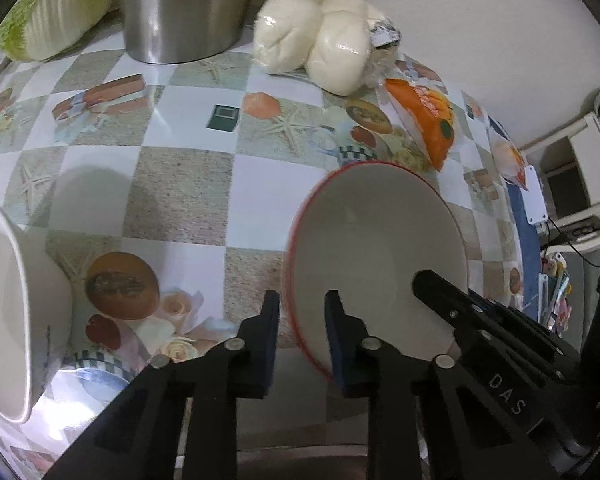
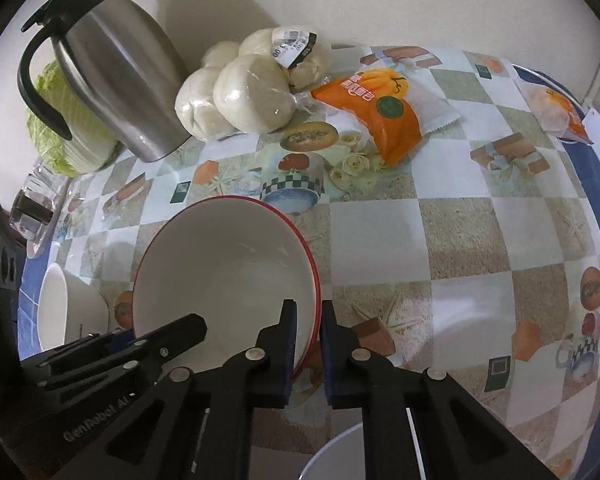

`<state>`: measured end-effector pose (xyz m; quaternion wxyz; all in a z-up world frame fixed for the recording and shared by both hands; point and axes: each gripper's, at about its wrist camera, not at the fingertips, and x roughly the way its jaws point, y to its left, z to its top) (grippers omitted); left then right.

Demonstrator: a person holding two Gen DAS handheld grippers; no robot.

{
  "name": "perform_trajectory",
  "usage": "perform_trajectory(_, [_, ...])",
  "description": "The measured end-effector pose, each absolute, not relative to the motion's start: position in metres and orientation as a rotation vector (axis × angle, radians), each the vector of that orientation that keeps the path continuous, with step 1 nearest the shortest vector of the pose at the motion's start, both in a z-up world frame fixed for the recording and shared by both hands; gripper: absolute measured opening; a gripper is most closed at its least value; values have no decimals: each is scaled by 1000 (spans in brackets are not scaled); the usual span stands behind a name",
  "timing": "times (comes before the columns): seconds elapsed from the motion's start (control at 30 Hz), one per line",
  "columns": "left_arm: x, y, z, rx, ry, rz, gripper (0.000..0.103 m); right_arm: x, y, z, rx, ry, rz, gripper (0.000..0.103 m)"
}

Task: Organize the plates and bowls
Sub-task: 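Close both grippers on the red-rimmed bowl rim and lift it, then carry the red-rimmed bowl with both grippers over the steel basin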

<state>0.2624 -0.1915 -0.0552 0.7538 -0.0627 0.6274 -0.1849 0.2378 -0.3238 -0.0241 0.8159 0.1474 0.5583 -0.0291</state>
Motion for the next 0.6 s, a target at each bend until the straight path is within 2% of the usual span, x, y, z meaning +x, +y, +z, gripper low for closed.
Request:
perform_trajectory(0.2, [259, -195, -45, -122, 1323, -402, 23, 233, -318, -5, 270, 1129, -52, 13])
perform_trajectory(0.6, [219, -173, 28, -140, 1148, -402, 23, 195, -308, 55, 284, 1028, -25, 13])
